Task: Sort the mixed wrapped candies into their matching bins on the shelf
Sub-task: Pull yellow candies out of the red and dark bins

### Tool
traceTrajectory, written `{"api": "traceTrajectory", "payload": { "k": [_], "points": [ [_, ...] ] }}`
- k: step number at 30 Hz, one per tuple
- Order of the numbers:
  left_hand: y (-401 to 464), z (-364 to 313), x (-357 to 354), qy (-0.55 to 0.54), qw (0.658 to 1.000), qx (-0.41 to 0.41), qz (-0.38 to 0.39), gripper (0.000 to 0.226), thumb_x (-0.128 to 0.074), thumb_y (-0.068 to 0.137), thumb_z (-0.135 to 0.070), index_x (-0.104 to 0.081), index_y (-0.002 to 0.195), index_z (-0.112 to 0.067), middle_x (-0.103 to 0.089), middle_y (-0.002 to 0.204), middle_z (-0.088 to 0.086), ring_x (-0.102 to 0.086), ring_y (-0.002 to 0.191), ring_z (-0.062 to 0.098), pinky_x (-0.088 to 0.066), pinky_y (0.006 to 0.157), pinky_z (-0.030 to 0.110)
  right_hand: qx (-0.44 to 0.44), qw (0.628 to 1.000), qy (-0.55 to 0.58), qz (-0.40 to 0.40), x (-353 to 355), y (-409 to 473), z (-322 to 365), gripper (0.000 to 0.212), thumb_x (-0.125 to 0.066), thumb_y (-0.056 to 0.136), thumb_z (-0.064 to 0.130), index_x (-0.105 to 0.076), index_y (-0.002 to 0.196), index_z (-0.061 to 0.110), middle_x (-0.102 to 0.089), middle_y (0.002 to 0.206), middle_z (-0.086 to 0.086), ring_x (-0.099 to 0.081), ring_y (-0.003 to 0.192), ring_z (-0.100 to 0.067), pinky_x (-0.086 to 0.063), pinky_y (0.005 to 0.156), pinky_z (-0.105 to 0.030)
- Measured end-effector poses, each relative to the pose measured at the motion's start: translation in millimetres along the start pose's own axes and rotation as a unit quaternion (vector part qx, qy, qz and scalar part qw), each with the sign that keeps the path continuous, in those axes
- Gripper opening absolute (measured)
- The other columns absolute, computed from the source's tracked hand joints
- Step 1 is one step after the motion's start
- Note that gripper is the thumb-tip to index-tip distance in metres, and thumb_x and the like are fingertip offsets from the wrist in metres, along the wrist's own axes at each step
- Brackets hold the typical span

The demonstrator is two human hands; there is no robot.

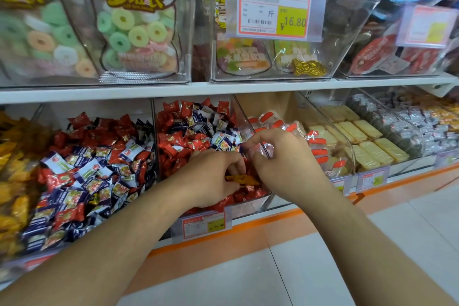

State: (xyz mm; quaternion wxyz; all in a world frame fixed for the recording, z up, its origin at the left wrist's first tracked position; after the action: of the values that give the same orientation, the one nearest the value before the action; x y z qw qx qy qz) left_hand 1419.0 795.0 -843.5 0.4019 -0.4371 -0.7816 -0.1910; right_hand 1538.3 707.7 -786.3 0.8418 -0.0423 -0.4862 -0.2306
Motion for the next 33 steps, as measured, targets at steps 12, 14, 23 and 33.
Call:
{"api": "traceTrajectory", "payload": {
  "k": [12, 14, 23, 33],
  "points": [
    [-38.7, -8.1, 54.1, -0.146, 0.971, -0.006, -0.19, 0.024, -0.08, 0.089, -0.032, -0.068, 0.109, -0.04, -0.067, 0.095, -0.018, -0.062, 0.091, -0.004, -0.049, 0.074, 0.011, 0.085, 0.989, 0.117, -0.009, 7.4, -10.7, 29.2, 0.016, -0.058, 0.101, 0.029, -0.07, 0.091, 0.031, -0.069, 0.083, 0.008, -0.063, 0.08, -0.01, -0.049, 0.069, -0.029],
    [-53.9, -2.4, 60.4, -0.154, 0.97, 0.001, -0.187, 0.024, -0.08, 0.088, -0.036, -0.066, 0.107, -0.042, -0.068, 0.096, -0.019, -0.063, 0.09, -0.006, -0.051, 0.075, 0.012, 0.101, 0.988, 0.114, -0.005, 1.2, -12.4, 37.7, 0.009, -0.064, 0.099, 0.032, -0.069, 0.092, 0.033, -0.069, 0.085, 0.007, -0.065, 0.081, -0.013, -0.053, 0.074, -0.038],
    [-139.0, 35.0, 123.9, -0.061, 0.954, 0.061, -0.288, 0.011, -0.077, 0.09, -0.032, -0.072, 0.098, -0.039, -0.068, 0.089, -0.023, -0.059, 0.094, -0.011, -0.045, 0.073, 0.003, 0.13, 0.988, 0.08, 0.019, -31.4, -14.0, 98.8, 0.009, -0.063, 0.099, 0.034, -0.07, 0.095, 0.037, -0.071, 0.087, 0.016, -0.067, 0.081, -0.008, -0.054, 0.076, -0.038],
    [-247.7, 159.5, 208.3, 0.18, 0.852, 0.298, -0.392, 0.033, -0.065, 0.095, -0.041, -0.074, 0.119, -0.021, -0.075, 0.102, 0.01, -0.064, 0.102, 0.036, -0.05, 0.091, 0.044, 0.125, 0.988, 0.058, 0.068, -66.8, -16.3, 158.5, 0.011, -0.058, 0.102, 0.036, -0.064, 0.096, 0.042, -0.075, 0.089, 0.004, -0.069, 0.082, -0.026, -0.057, 0.073, -0.042]
  ]
}}
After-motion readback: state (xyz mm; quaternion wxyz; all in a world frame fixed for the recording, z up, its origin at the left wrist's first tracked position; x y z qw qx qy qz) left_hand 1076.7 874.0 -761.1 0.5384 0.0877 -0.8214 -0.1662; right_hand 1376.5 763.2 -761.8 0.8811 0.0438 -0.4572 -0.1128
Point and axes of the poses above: each hand's wrist, its own y-axis towards the middle knuckle, its own x-axis out of the back of the hand, z = x × y, the point moved 6 cm from there along y, towards the middle knuckle
